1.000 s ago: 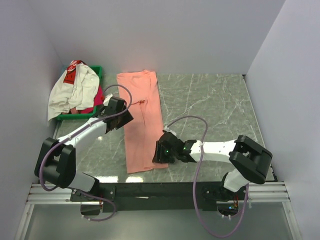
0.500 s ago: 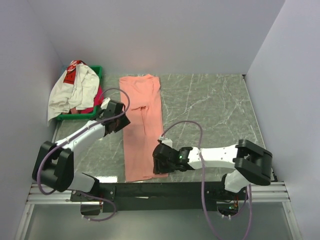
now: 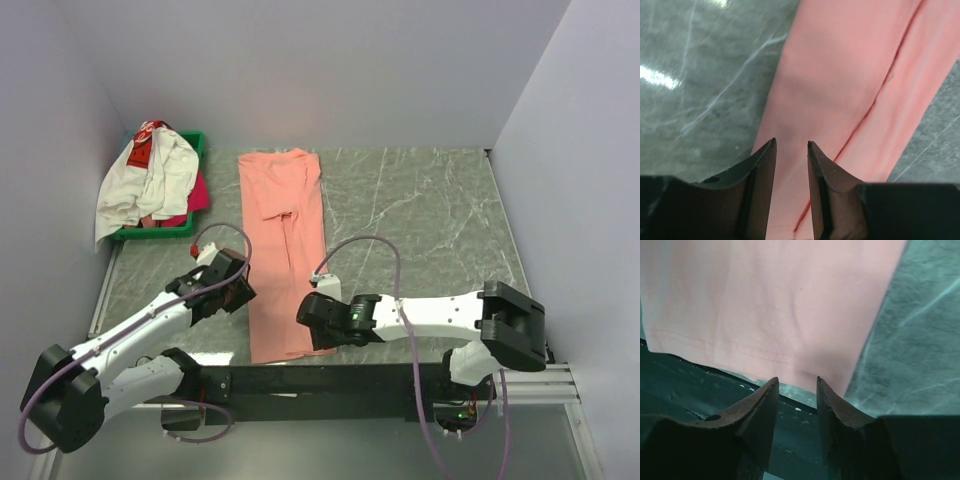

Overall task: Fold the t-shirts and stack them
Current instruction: Fold the tshirt

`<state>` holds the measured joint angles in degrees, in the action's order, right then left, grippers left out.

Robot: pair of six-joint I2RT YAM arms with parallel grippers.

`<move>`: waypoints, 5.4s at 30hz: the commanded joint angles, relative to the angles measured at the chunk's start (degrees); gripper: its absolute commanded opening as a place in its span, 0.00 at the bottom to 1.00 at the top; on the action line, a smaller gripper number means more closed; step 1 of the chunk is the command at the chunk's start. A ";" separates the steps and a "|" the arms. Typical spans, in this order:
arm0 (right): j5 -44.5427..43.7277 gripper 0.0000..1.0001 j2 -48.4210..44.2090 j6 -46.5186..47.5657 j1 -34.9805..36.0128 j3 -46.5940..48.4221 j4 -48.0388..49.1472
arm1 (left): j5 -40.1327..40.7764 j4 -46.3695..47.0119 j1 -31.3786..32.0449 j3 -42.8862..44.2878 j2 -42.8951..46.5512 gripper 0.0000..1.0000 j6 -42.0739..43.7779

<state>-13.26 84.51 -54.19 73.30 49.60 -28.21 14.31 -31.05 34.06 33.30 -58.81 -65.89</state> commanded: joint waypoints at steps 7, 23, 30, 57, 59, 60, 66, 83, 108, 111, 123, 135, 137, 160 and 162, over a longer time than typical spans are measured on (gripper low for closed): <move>-6.16 0.38 1.53 0.31 2.37 1.90 -3.52 | -2.08 -4.72 3.90 -3.15 5.90 0.31 -5.31; -10.56 0.41 16.20 5.94 10.63 20.44 -4.75 | -4.81 -9.38 7.86 -6.32 10.46 0.25 -10.14; -11.70 0.42 21.39 5.24 10.99 22.99 -5.63 | -4.46 -9.82 7.77 -5.97 11.43 0.26 -10.22; -23.13 0.00 -3.29 -8.73 10.29 7.09 -23.81 | -7.62 -4.29 7.86 -6.40 6.25 0.26 -6.89; -23.92 0.00 -4.52 -9.52 10.20 5.95 -25.22 | -7.80 -3.93 7.86 -6.14 5.63 0.26 -6.54; -24.10 0.00 -5.57 -10.22 10.20 5.77 -26.54 | -7.80 -3.85 7.86 -6.05 5.55 0.26 -6.45; -26.03 0.00 -9.36 -10.41 9.67 6.29 -29.89 | -8.15 -3.41 7.86 -5.53 4.67 0.26 -5.57; -25.86 0.00 -6.11 -0.47 8.97 16.49 -28.75 | -23.16 17.05 7.86 -7.81 3.80 0.37 0.14; -20.93 0.00 -9.45 -2.23 8.97 11.92 -22.07 | -27.93 60.40 23.85 -4.30 -29.70 0.28 -12.77; -20.41 0.00 -9.54 -2.41 8.97 11.13 -21.45 | -28.37 60.76 24.64 -3.16 -31.45 0.29 -12.51; -19.26 0.00 -9.89 -3.81 9.06 8.84 -20.57 | -28.90 54.96 25.44 -3.24 -29.53 0.45 -9.27; -18.91 0.00 -10.68 -4.69 9.06 6.74 -20.48 | -31.27 50.13 25.44 -3.86 -26.27 0.33 -5.83; -18.91 0.00 -11.21 -4.78 9.06 6.47 -20.49 | -31.01 47.59 25.35 -3.33 -25.31 0.24 -4.96; -10.83 0.03 0.65 2.51 9.32 9.10 -6.69 | -14.48 7.06 16.30 -5.44 6.41 0.08 -4.95; -9.42 0.08 2.49 2.95 9.32 9.54 -4.76 | -14.48 5.30 15.33 -5.96 7.39 0.08 -4.78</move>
<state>-24.27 85.47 -52.84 82.48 56.36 -37.30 -2.48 -20.23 50.39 28.21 -53.25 -70.24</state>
